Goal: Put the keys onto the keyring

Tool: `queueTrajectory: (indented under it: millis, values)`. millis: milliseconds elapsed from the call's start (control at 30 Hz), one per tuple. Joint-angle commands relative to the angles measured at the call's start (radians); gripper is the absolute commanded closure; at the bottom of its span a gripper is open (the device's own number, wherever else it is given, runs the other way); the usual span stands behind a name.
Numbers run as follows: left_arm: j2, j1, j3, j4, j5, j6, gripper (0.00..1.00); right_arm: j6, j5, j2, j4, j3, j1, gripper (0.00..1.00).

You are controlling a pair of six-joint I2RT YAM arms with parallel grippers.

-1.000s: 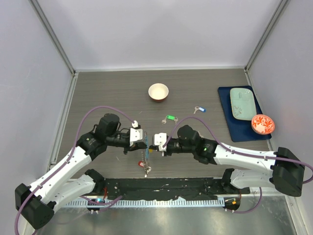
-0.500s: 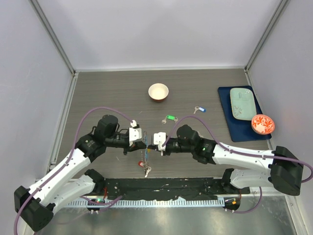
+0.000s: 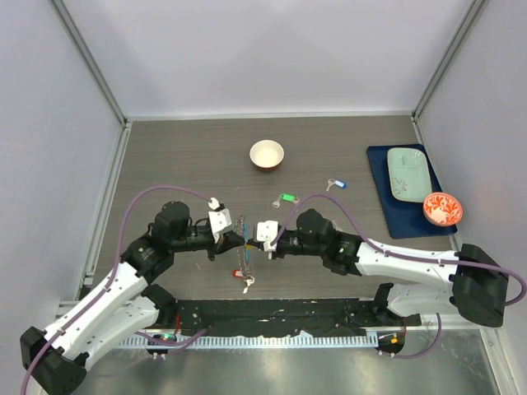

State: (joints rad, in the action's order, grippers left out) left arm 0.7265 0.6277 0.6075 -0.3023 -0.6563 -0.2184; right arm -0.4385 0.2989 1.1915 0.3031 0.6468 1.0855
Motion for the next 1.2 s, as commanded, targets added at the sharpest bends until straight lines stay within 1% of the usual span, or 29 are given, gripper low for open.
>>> queueTrajectory:
  millis: [0, 167, 267, 300, 400, 533, 667, 867, 967, 1167]
  values:
    - [-0.056, 0.001, -0.005, 0.284, -0.006, 0.109, 1.00, 0.017, 0.002, 0.028, 0.022, 0.005, 0.014, 0.99]
    - [-0.096, 0.000, -0.057, 0.396, 0.061, 0.192, 1.00, 0.029, -0.009, 0.040, 0.022, -0.012, 0.014, 0.99]
    - [-0.111, 0.001, -0.084, 0.460, 0.099, 0.214, 1.00, 0.040, -0.020, 0.048, 0.025, -0.024, 0.013, 0.99]
    - [-0.116, 0.001, -0.090, 0.488, 0.112, 0.250, 1.00, 0.043, -0.021, 0.052, 0.027, -0.026, 0.013, 0.99]
    - [-0.137, 0.000, -0.113, 0.523, 0.130, 0.272, 1.00, 0.069, -0.027, 0.056, 0.047, -0.044, 0.011, 0.99]
    - [-0.171, 0.001, -0.137, 0.558, 0.162, 0.289, 1.00, 0.096, -0.038, 0.082, 0.065, -0.056, 0.001, 0.99]
    - [-0.205, 0.001, -0.166, 0.594, 0.190, 0.306, 1.00, 0.155, -0.004, 0.102, 0.103, -0.075, -0.024, 0.99]
    - [-0.268, 0.000, -0.210, 0.628, 0.247, 0.323, 1.00, 0.259, 0.063, 0.118, 0.194, -0.111, -0.114, 0.99]
    - [-0.262, 0.001, -0.219, 0.618, 0.247, 0.330, 1.00, 0.274, 0.066, 0.112, 0.211, -0.118, -0.122, 0.99]
    - [-0.234, 0.001, -0.265, 0.673, 0.247, 0.350, 1.00, 0.316, 0.013, 0.073, 0.249, -0.144, -0.139, 0.99]
